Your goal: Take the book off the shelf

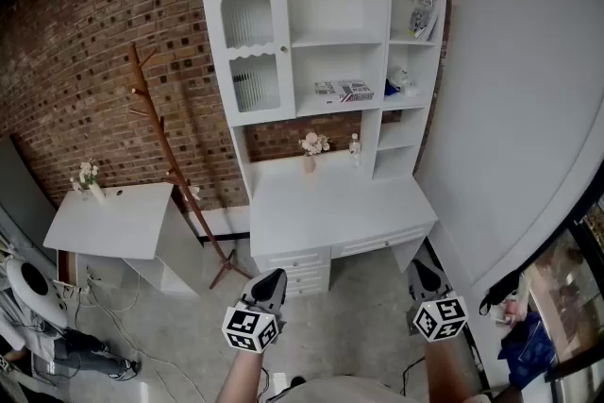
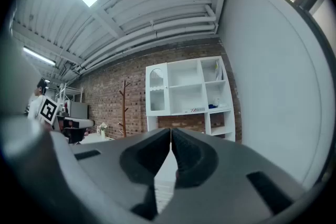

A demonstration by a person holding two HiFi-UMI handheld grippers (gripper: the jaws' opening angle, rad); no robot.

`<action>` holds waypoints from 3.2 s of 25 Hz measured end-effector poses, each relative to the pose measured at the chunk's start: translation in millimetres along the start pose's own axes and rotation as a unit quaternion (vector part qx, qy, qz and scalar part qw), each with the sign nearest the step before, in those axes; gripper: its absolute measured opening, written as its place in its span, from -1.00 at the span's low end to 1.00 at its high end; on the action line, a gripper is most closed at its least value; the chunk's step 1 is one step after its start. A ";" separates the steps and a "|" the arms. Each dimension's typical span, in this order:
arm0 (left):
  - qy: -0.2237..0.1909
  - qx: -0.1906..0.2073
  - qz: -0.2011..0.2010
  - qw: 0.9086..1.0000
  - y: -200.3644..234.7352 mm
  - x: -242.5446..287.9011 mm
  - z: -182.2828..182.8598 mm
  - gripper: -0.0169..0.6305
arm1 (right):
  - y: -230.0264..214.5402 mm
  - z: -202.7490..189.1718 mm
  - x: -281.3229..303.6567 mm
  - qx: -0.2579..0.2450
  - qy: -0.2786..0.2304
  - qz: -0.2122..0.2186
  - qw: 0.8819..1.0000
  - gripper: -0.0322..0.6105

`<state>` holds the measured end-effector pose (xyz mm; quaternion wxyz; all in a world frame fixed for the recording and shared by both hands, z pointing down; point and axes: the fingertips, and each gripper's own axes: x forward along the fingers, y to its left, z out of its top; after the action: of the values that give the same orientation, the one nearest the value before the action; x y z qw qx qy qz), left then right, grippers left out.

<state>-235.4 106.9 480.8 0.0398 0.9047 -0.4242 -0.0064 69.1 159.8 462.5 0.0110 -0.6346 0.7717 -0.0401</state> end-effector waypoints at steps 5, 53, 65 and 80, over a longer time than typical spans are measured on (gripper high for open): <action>0.001 0.000 -0.001 1.000 4.8 -0.1 -0.9 -0.85 | 5.1 0.9 4.0 -0.001 -0.002 0.000 1.000 -0.80; 0.027 -0.032 0.041 0.998 -65.3 27.6 -46.1 -0.85 | -65.1 -26.7 -9.3 0.010 0.027 0.057 0.998 -0.79; 0.028 -0.035 0.044 0.998 -44.3 37.4 -52.8 -0.85 | -59.7 -38.8 15.9 0.011 0.040 0.059 0.997 -0.79; 0.027 -0.043 0.015 0.999 34.6 118.9 -42.7 -0.85 | -67.9 -26.7 107.8 0.011 0.043 0.020 0.999 -0.79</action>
<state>-183.9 -3.6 528.6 0.0905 0.8954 -0.4360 0.0004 112.8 42.4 497.9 -0.0149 -0.6167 0.7835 -0.0755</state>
